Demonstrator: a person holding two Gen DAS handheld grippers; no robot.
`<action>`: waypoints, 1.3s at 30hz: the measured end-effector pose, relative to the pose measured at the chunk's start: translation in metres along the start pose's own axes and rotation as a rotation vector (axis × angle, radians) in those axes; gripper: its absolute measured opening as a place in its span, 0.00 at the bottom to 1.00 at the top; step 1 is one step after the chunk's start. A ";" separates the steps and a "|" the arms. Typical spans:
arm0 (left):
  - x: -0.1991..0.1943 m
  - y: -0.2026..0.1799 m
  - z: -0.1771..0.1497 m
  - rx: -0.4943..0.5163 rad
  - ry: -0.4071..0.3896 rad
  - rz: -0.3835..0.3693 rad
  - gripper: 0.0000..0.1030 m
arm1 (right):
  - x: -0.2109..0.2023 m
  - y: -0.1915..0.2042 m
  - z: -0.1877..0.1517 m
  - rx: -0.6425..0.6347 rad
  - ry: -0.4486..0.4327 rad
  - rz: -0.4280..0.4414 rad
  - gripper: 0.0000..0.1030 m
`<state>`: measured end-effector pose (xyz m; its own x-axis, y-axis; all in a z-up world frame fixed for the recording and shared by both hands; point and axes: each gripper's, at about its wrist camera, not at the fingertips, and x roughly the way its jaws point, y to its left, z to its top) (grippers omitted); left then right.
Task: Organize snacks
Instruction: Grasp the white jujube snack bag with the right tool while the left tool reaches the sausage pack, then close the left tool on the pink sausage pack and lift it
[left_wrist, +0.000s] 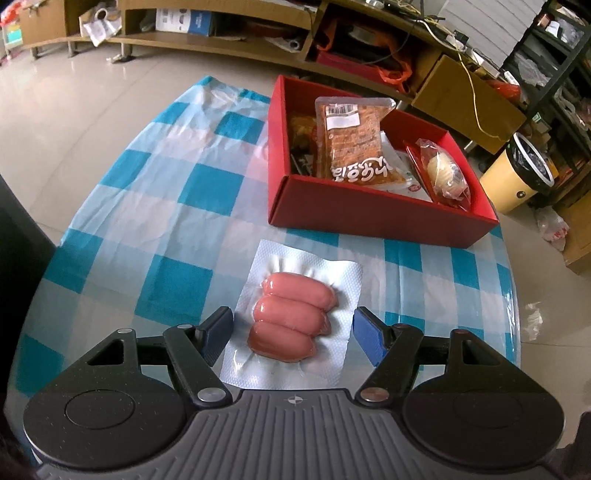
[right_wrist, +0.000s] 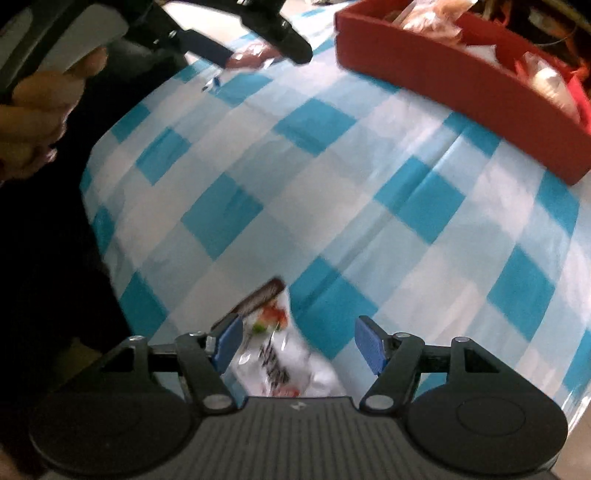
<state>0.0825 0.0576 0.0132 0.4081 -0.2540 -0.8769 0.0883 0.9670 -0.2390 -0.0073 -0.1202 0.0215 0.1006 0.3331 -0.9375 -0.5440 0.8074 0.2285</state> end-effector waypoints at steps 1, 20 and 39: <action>-0.001 0.000 0.000 -0.002 0.000 -0.004 0.75 | 0.003 0.004 -0.001 -0.023 0.015 0.003 0.63; 0.000 -0.001 -0.004 0.016 0.009 -0.020 0.75 | 0.031 0.048 -0.013 -0.378 0.106 -0.072 0.98; 0.010 -0.027 -0.007 0.079 0.018 0.002 0.58 | -0.037 -0.064 0.014 0.145 -0.180 -0.116 0.53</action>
<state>0.0779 0.0288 0.0085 0.3920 -0.2514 -0.8850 0.1587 0.9660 -0.2042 0.0350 -0.1773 0.0453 0.3091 0.3046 -0.9009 -0.3966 0.9023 0.1690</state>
